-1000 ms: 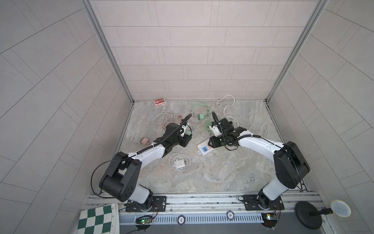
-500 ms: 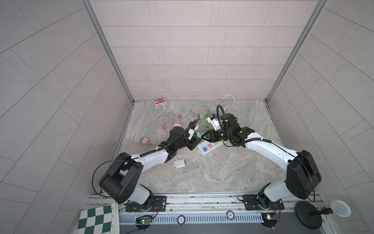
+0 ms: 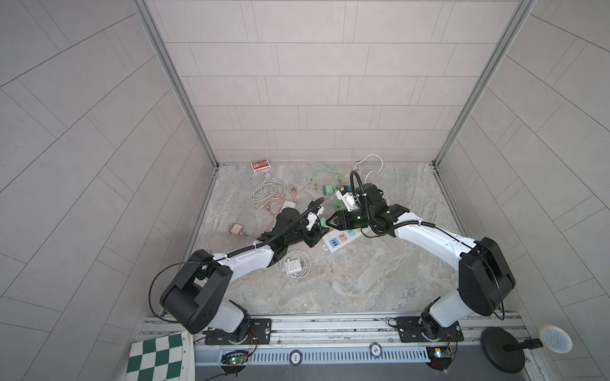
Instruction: Insert the plug
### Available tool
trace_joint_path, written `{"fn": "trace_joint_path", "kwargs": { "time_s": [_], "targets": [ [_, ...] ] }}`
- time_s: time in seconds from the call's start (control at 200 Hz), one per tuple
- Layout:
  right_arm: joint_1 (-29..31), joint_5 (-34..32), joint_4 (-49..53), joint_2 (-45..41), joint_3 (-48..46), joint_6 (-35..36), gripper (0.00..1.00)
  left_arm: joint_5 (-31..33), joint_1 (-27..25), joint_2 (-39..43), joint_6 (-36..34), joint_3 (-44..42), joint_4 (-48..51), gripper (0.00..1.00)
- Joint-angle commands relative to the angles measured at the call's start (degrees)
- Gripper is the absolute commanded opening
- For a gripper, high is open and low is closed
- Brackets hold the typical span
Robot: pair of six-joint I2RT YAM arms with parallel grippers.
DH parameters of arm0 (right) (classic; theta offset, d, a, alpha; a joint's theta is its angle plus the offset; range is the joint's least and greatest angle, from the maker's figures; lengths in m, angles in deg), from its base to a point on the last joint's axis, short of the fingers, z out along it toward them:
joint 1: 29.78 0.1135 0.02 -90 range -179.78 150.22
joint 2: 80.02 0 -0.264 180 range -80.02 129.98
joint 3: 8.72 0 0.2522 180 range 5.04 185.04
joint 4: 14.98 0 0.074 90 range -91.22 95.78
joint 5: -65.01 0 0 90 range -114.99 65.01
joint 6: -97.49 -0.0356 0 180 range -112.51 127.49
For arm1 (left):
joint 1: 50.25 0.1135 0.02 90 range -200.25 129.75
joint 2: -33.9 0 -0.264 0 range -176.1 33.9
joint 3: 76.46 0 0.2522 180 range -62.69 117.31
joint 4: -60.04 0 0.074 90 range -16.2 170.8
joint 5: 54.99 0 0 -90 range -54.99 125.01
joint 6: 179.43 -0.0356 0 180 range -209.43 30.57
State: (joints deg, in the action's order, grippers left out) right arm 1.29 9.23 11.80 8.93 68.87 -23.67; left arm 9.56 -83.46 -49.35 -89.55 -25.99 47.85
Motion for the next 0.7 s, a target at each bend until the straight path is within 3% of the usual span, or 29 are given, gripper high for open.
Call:
{"fn": "trace_joint_path", "kwargs": {
  "time_s": [0.0, 0.4, 0.585, 0.635, 0.696],
  "targets": [
    [-0.1, 1.4, -1.5, 1.3, 1.1, -0.9, 0.46, -1.9, -0.7, 1.5, -1.3, -0.5, -3.1, 0.31],
    [0.0, 4.6, -3.9, 3.1, 1.5, -2.3, 0.44, -3.3, -2.1, 2.0, -2.2, 0.3, -3.1, 0.29],
    [0.0, 6.4, -4.0, 3.4, 1.5, -2.3, 0.34, -2.7, -2.3, 1.3, -3.5, 0.6, -2.8, 0.29],
    [-0.1, 6.3, -4.0, 3.3, 1.2, -2.0, 0.29, -2.2, -2.3, 1.2, -3.3, 0.9, -2.9, 0.33],
    [0.0, 5.8, -3.4, 3.4, 1.0, -1.3, 0.22, -1.4, -2.3, 1.1, -2.6, 1.2, -3.4, 0.49]
  ]
}}
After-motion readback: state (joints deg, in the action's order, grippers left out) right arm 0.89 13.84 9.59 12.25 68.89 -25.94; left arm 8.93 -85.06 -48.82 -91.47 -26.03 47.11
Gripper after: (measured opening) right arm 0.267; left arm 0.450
